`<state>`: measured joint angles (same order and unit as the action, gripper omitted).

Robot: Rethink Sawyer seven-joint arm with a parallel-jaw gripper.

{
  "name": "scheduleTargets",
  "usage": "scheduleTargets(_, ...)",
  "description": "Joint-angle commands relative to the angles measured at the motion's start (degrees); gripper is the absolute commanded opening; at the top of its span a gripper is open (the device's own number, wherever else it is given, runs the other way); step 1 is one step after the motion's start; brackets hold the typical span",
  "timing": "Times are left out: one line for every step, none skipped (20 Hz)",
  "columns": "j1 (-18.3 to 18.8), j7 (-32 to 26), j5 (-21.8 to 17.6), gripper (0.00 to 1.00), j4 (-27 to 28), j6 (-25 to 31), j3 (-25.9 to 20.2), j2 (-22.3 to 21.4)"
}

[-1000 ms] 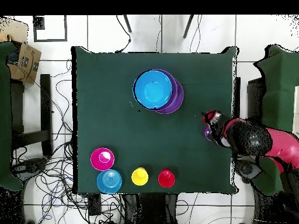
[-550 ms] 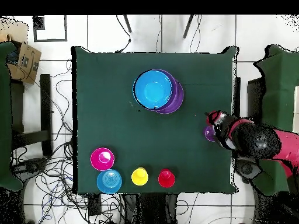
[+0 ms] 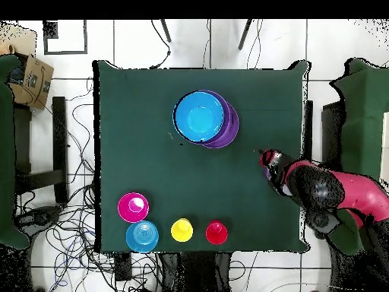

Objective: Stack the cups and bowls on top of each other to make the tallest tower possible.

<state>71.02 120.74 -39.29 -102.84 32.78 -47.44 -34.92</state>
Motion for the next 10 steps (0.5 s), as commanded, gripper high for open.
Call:
scheduleTargets(-2.2, -11.6, -7.7, 1.00, -1.6, -3.2, 2.3, 6.3)
scheduleTargets(-2.2, -11.4, -8.1, 1.00, -1.6, -3.3, 2.3, 6.4)
scheduleTargets(-2.3, -11.0, -8.3, 1.00, -1.7, -3.5, 2.4, 6.5)
scheduleTargets(-2.4, -10.8, -8.5, 1.00, -1.7, -3.6, 2.4, 6.4)
scheduleTargets(-2.5, -10.5, -8.8, 1.00, -1.8, -3.7, 2.4, 6.4)
scheduleTargets(-2.6, -10.0, -9.2, 1.00, -1.8, -4.0, 2.6, 6.6)
scheduleTargets(-2.7, -9.9, -9.7, 1.00, -1.4, -4.3, 2.8, 7.2)
scheduleTargets(-2.7, -10.1, -10.1, 1.00, -1.1, -4.4, 2.8, 7.8)
scheduleTargets(-2.5, -10.2, -10.6, 1.00, -0.9, -4.6, 2.8, 8.5)
scheduleTargets(-2.2, -10.6, -10.8, 1.00, -0.6, -4.6, 2.7, 9.0)
